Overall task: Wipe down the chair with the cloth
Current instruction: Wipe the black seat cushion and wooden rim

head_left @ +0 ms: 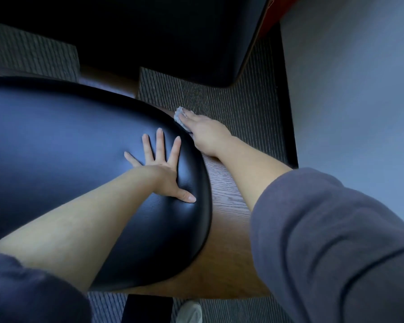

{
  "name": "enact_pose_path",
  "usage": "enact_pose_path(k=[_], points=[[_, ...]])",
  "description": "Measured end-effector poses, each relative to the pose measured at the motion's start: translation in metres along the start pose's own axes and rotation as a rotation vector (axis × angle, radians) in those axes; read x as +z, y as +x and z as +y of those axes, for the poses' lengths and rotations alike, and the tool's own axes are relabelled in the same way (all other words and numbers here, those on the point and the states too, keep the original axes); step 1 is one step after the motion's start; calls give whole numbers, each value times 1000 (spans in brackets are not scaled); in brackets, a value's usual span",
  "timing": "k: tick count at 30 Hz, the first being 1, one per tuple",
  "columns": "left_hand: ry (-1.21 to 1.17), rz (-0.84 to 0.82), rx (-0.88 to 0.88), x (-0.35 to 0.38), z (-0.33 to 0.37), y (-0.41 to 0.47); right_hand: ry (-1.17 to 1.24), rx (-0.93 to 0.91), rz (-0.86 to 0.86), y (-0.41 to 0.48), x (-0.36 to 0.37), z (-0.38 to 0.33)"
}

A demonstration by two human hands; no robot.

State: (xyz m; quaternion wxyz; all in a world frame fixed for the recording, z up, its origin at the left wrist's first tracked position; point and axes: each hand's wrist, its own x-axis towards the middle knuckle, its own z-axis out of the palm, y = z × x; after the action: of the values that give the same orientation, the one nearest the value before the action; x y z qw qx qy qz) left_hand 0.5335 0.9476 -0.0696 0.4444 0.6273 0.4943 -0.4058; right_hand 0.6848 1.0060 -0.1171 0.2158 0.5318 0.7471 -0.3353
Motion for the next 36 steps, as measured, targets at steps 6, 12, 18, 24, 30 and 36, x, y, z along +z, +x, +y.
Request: enact_pose_path(k=[6,12,18,24,30,36], points=[[9,-15,4,1,0,1,147,43,-38,11,-5,1],[-1,39,2,2,0,-5,304,213,-47,-41,-20,17],[-79,195,-9,17,3,-24,604,482,28,-132,-20,38],[-225,309,-38,82,9,-51,697,633,154,-199,-13,34],[-237,385,-19,128,10,-76,876,759,391,-267,19,12],[-191,399,1,169,21,-99,1226,845,782,-301,71,-26]])
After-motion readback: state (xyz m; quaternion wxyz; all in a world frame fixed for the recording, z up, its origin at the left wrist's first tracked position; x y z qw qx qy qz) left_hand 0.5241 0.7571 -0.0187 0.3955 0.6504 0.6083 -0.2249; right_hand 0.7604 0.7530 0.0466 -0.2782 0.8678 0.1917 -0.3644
